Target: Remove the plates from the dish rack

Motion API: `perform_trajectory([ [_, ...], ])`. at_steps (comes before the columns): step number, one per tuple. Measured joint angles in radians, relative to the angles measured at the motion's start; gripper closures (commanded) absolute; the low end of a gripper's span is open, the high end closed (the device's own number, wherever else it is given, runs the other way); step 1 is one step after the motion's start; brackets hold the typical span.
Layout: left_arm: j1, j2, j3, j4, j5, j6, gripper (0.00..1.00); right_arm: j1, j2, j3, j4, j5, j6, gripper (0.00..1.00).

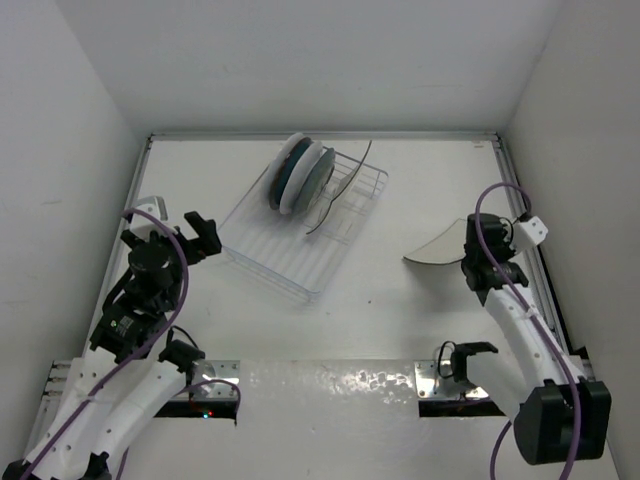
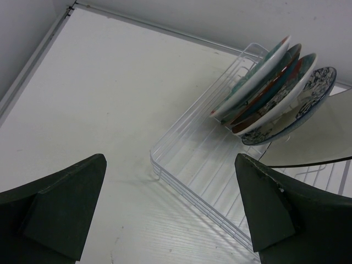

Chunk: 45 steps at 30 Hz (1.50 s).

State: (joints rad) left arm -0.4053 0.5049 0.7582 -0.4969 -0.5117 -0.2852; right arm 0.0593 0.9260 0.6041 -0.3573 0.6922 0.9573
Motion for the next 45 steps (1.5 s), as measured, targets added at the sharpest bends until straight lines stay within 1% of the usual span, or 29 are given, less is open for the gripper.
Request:
perform_trajectory([
  [4,0.0,0.006,-0.001,0.0,0.001,0.0,0.0,-0.003,-0.018,-0.105,0.12,0.031,0.105,1.0],
  [8,0.0,0.01,-0.001,0.0,0.004,0.0,0.0,-0.002,-0.046,-0.223,0.171,0.069,0.289,0.99],
  [11,0.0,0.014,-0.001,0.0,0.007,0.0,0.0,-0.003,-0.018,-0.28,0.212,0.088,0.449,0.98],
  [14,0.0,0.019,-0.001,0.0,0.008,0.0,0.0,-0.003,0.056,-0.296,0.241,0.094,0.592,0.94],
  [20,0.0,0.03,-0.001,0.0,0.011,0.0,0.0,-0.002,0.267,-0.252,0.301,0.137,0.822,0.93],
  [22,0.0,0.032,-0.001,0.0,0.014,0.0,0.0,0.003,0.336,-0.209,0.298,0.155,0.876,0.86],
  [24,0.0,0.032,-0.001,0.0,0.018,0.0,0.0,0.01,0.414,-0.151,0.274,0.176,0.91,0.81],
  [27,0.0,0.032,-0.001,0.0,0.023,0.0,0.0,0.023,0.533,-0.046,0.205,0.209,0.939,0.8],
  [29,0.0,0.032,-0.001,0.0,0.026,0.001,0.0,0.026,0.608,0.023,0.193,0.222,0.957,0.81],
  [33,0.0,0.032,-0.001,0.0,0.031,0.002,0.0,0.028,0.722,0.132,0.194,0.235,0.956,0.81],
  [37,0.0,0.032,-0.001,0.0,0.038,0.008,0.0,0.028,0.813,0.199,0.225,0.252,0.935,0.8],
  [41,0.0,0.032,-0.001,0.001,0.046,0.011,0.0,0.028,0.89,0.271,0.233,0.257,0.912,0.68],
  [43,0.0,0.032,-0.001,0.001,0.049,0.014,0.0,0.028,0.925,0.281,0.237,0.245,0.9,0.66],
  [45,0.0,0.032,-0.001,0.001,0.052,0.015,0.0,0.028,0.956,0.282,0.247,0.245,0.898,0.61],
])
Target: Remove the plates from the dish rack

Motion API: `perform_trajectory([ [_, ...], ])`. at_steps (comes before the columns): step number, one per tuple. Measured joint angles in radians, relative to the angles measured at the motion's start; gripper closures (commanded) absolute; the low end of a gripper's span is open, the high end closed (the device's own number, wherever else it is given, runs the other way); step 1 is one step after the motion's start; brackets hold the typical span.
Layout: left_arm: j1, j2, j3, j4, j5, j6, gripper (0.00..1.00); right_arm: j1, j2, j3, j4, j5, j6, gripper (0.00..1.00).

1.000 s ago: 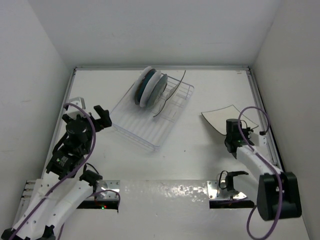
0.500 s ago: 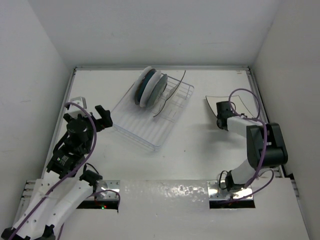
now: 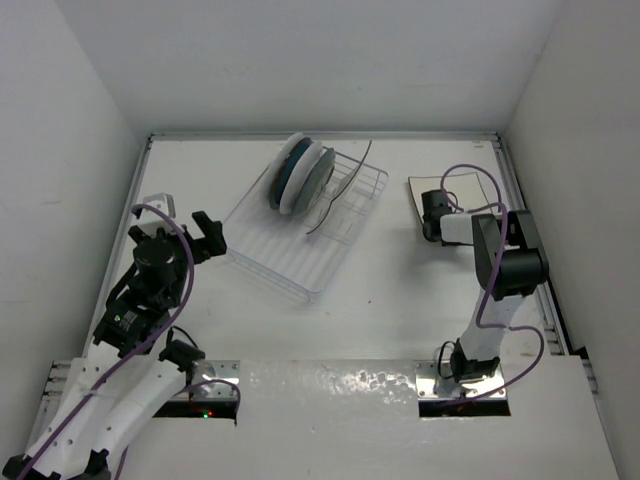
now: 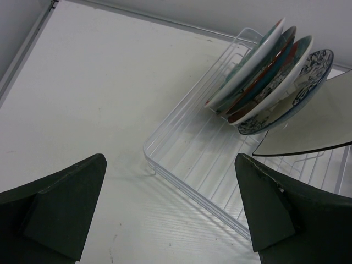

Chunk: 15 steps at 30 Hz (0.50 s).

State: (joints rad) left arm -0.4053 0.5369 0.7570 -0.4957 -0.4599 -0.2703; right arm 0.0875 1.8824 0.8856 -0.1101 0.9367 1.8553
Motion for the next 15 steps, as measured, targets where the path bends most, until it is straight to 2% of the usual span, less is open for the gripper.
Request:
perform_trajectory([
  [2,0.0,0.0,0.0,0.0,0.002,0.0,0.0,0.001,0.014,0.008,0.001,0.007,-0.024,0.53],
  [3,0.0,0.0,0.0,0.001,0.002,0.0,0.0,0.001,0.016,0.016,-0.003,0.005,-0.042,0.42],
  [6,0.0,0.0,0.0,0.005,0.005,0.001,0.0,0.001,0.015,0.032,0.003,-0.002,-0.088,0.26],
  [8,0.0,0.0,0.0,0.006,0.008,0.001,0.0,0.001,0.008,0.036,0.005,-0.01,-0.11,0.12],
  [9,0.0,0.0,0.0,0.006,0.009,0.001,0.0,0.001,0.003,0.04,0.002,-0.016,-0.125,0.01],
  [15,0.0,0.0,0.0,0.006,0.009,0.001,0.0,-0.017,0.007,0.117,-0.09,-0.139,-0.226,0.01],
])
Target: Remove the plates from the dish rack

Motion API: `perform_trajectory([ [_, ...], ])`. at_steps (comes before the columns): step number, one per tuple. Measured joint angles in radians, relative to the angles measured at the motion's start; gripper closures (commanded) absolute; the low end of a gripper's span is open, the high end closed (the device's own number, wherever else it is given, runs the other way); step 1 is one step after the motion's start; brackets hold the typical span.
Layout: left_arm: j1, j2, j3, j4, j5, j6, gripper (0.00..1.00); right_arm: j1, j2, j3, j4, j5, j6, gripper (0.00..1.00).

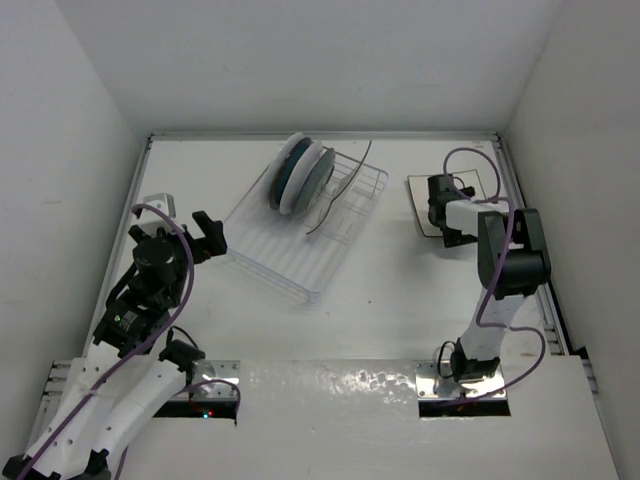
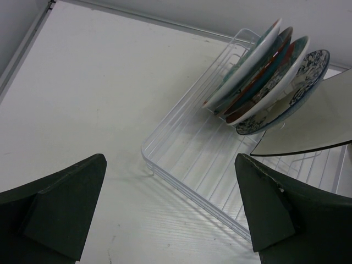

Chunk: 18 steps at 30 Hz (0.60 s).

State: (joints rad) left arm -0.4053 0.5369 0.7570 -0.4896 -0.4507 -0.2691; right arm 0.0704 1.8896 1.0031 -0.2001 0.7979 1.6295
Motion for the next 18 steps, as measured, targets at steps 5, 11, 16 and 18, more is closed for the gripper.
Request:
perform_trajectory([
  [5,0.0,0.0,0.0,0.0,0.0,0.0,0.0,-0.036,0.021,0.089,-0.1,-0.14,-0.071,0.01],
  [11,0.0,0.011,0.0,0.0,0.002,0.0,0.0,-0.047,-0.027,0.063,-0.153,-0.255,-0.111,0.01],
  [16,0.0,0.015,-0.002,0.0,0.003,0.001,0.0,-0.055,-0.149,-0.023,-0.208,-0.31,-0.186,0.01],
  [18,0.0,0.016,-0.003,0.0,0.003,0.002,0.0,-0.054,-0.225,-0.054,-0.22,-0.311,-0.223,0.01],
])
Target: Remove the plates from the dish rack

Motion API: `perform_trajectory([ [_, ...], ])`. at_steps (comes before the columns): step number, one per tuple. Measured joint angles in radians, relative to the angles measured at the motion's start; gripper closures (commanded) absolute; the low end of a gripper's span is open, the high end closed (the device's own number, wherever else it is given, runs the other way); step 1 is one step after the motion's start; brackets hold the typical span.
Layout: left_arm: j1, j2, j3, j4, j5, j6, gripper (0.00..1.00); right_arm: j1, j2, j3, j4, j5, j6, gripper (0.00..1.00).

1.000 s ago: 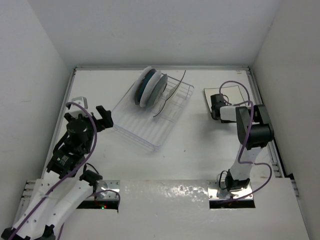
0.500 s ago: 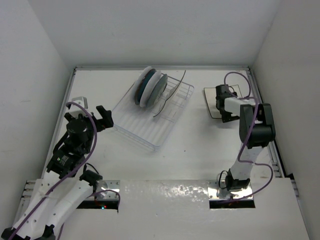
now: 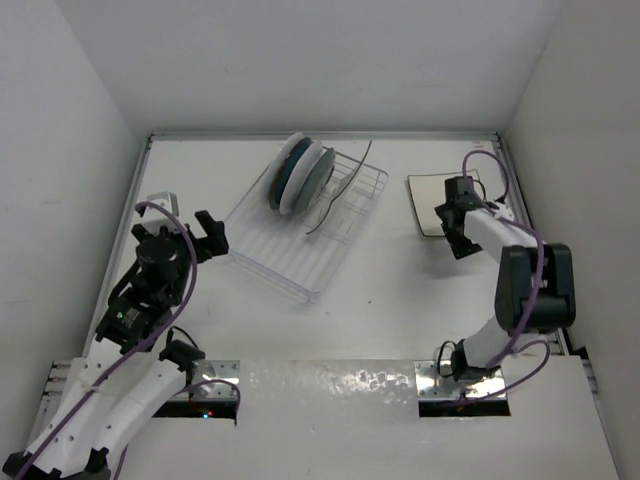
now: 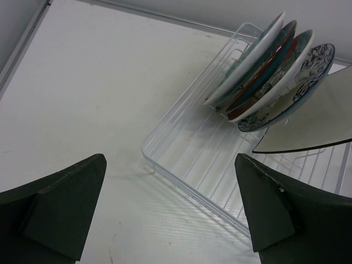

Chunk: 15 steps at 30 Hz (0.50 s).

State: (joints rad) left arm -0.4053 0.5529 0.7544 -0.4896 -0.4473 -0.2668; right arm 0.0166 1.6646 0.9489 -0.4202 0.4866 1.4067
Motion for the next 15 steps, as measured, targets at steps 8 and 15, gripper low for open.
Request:
perform_trajectory([
  [8,0.0,0.03,0.0,0.0,-0.019,-0.001,0.0,0.142,-0.21,0.09,-0.055,0.013,-0.322,0.01],
  [15,0.003,0.108,0.0,-0.011,-0.045,-0.004,0.01,0.352,-0.087,0.615,-0.209,0.009,-0.65,0.01],
])
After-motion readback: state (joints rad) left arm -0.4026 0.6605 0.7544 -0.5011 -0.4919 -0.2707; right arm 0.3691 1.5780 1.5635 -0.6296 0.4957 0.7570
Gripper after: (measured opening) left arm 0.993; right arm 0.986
